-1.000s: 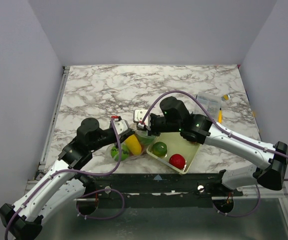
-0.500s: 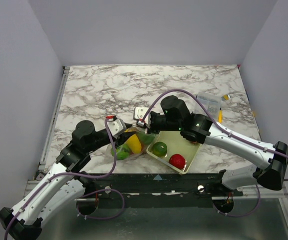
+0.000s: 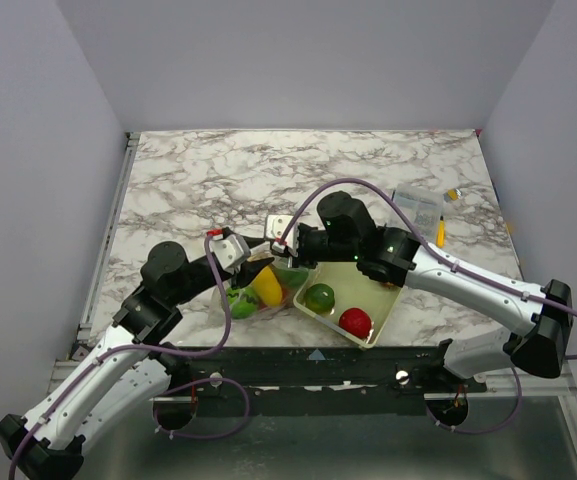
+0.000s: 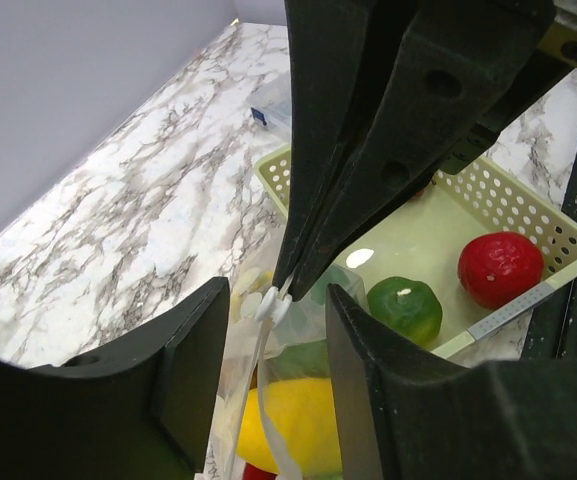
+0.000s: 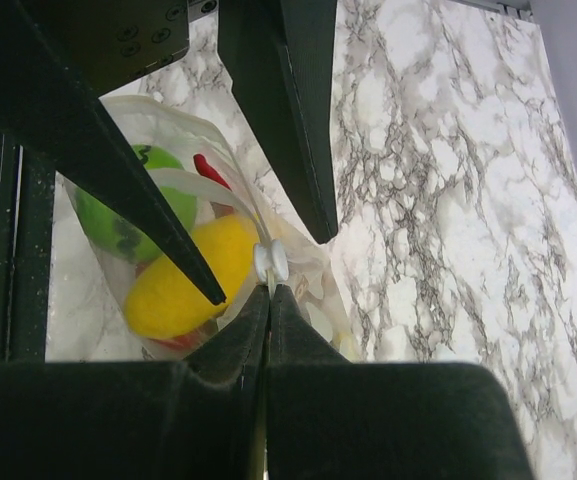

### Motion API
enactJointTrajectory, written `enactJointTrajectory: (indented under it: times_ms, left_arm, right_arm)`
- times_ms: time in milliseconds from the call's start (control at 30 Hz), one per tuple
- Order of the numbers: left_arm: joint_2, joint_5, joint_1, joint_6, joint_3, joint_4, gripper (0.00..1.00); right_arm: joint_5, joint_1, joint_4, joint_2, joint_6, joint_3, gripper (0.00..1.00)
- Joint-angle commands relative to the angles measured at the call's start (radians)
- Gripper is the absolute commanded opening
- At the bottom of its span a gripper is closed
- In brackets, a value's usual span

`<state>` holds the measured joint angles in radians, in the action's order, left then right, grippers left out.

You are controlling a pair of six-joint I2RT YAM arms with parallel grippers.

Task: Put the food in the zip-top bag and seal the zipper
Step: Zip the zipper food storage bag at the center of the board.

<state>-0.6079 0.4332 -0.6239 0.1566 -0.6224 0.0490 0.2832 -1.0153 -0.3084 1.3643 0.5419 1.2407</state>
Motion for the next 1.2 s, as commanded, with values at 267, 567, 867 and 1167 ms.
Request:
enactJointTrajectory:
  times_ms: [267,567,867,1167]
  left_arm:
    - [0.003,0.037,-0.002,0.031,-0.012,0.001,0.3]
    - [-0.024,0.057,-0.002,0.032,-0.02,0.028,0.36]
    - [-0.036,0.0,-0.002,0.037,-0.03,0.036,0.06]
    - [-0.042,-0.017,-0.002,0.035,-0.042,0.064,0.0]
  right_arm:
    - [0.001,-0.003,0.01,0.004,-0.013,0.02,0.0]
    - [0.004,-0.003,0.026,-0.011,-0.017,0.017,0.0]
    - [0.0,-0.003,0.057,-0.011,-0.041,0.002,0.0]
    - [-0.386,-0.037,0.352,0.03,-0.263,-0.085,0.0]
